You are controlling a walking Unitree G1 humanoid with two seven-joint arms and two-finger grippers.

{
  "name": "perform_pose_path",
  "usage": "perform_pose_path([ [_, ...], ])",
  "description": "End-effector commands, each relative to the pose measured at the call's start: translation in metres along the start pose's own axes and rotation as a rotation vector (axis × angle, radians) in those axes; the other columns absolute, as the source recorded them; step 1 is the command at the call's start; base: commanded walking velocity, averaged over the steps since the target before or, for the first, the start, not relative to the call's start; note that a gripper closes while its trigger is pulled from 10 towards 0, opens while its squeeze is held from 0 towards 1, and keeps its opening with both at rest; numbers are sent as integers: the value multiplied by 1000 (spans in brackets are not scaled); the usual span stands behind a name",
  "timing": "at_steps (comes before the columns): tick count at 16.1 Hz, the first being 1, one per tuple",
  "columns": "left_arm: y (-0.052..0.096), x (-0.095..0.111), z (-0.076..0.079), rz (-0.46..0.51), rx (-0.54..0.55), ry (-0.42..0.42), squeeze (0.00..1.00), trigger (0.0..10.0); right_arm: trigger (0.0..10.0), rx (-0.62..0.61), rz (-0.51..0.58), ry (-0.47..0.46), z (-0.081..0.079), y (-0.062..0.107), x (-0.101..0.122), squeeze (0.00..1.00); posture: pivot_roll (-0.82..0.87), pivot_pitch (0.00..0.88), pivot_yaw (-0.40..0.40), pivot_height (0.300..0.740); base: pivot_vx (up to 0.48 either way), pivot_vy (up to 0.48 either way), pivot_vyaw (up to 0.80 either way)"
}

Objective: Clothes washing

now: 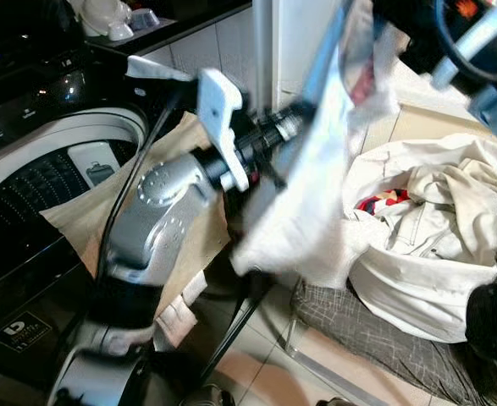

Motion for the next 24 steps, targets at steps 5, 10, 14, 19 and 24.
perform_pose_path([
  [5, 3, 0, -2, -23, 19, 31, 1000, 10000, 0, 34, -19, 19, -8, -14, -3, 0, -93, 0, 62, 740, 0, 0, 0],
  [10, -8, -17, -27, -141, 227, -125, 1000, 10000, 0, 97, -23, 29, -27, -16, -6, 0, -108, 0, 81, 740, 0, 0, 0],
  [14, 10, -4, -34, -85, 215, -127, 1000, 10000, 0, 52, -23, 54, -14, -6, -3, 0, -100, 0, 76, 740, 0, 0, 0],
  [19, 25, 4, -21, -37, 96, -71, 1000, 10000, 0, -23, -16, 71, 4, 6, -1, 0, -96, 0, 78, 740, 0, 0, 0],
  [24, 17, -27, -37, -137, 259, -89, 1000, 10000, 0, 48, -76, 13, -16, 11, -29, 0, -104, 0, 86, 740, 0, 0, 0],
])
Point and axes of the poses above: a point about 5 cm out from each wrist's last joint towards the gripper, its own y axis pointing back from the gripper into the wrist, its own x axis along the axis of the wrist's last joint, z = x × y, the point moved 5 cm from there along -y, pointing out of the wrist towards the gripper, and after that the axes turned 14 degrees about -y, right-handed, at the moved point
